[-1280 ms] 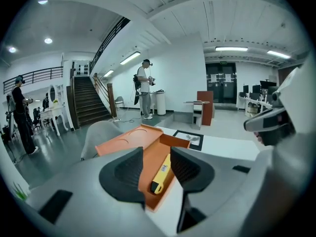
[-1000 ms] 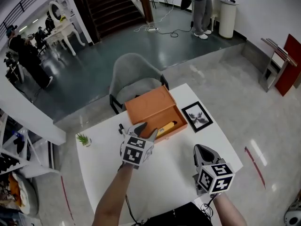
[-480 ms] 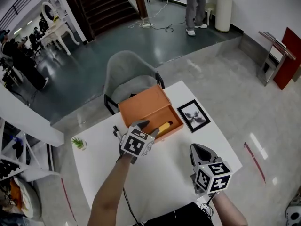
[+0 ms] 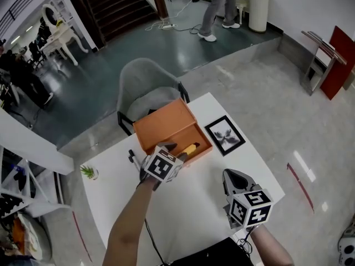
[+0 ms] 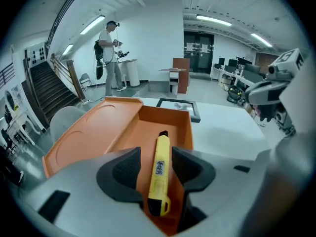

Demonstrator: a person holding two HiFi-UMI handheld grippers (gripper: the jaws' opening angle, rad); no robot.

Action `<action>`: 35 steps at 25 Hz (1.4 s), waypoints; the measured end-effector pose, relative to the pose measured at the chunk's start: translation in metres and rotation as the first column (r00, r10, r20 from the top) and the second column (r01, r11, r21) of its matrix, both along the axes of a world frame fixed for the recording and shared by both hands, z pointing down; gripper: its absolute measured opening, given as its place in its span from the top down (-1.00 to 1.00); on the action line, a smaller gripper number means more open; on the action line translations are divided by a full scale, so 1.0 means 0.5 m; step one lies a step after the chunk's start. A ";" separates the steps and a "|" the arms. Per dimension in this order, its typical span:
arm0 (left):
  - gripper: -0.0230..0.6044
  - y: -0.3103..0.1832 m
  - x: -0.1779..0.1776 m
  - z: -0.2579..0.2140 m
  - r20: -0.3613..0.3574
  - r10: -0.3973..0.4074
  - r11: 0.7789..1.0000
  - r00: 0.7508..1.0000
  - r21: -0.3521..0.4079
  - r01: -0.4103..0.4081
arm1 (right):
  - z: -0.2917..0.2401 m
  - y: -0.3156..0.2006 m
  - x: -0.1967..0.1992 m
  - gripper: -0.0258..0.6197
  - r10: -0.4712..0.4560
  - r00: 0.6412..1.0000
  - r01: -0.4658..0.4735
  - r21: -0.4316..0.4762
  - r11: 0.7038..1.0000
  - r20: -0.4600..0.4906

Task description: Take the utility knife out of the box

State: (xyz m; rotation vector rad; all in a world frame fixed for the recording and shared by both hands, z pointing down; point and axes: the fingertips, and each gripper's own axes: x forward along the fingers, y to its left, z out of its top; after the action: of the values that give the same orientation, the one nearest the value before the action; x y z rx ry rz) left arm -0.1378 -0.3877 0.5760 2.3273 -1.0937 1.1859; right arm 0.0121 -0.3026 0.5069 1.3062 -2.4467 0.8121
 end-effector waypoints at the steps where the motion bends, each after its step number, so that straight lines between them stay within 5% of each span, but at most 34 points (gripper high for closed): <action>1: 0.37 0.001 0.002 0.007 0.007 0.006 1.000 1.000 -0.012 -0.006 | 0.003 -0.001 0.000 0.92 -0.002 1.000 0.002 -0.002 1.000 0.000; 10: 0.37 -0.002 -0.001 0.038 0.042 0.018 0.996 0.999 -0.091 -0.014 | 0.018 -0.004 -0.006 0.92 -0.020 1.000 0.021 -0.024 1.000 0.010; 16: 0.32 -0.004 0.017 0.046 0.169 0.190 0.970 0.967 -0.186 -0.158 | 0.022 -0.006 -0.003 0.92 -0.019 1.000 0.019 -0.033 0.999 0.014; 21: 0.32 -0.015 0.022 0.074 0.214 0.205 0.962 0.955 -0.223 -0.157 | 0.029 -0.016 0.006 0.92 -0.016 1.000 0.016 -0.040 0.999 0.016; 29: 0.35 -0.027 0.007 0.084 0.198 0.156 0.967 0.968 -0.229 -0.109 | 0.037 -0.032 0.015 0.92 -0.013 1.000 0.014 -0.059 0.998 0.021; 35: 0.48 -0.012 0.019 0.087 0.202 0.209 0.956 0.957 -0.247 -0.157 | 0.042 -0.031 -0.001 0.92 -0.032 0.999 0.034 -0.071 0.997 0.026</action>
State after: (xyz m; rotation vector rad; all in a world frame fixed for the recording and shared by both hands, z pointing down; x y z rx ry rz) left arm -0.1285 -0.3936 0.6192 2.1919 -0.7682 1.5892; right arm 0.0113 -0.3182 0.5277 1.2348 -2.4277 0.9043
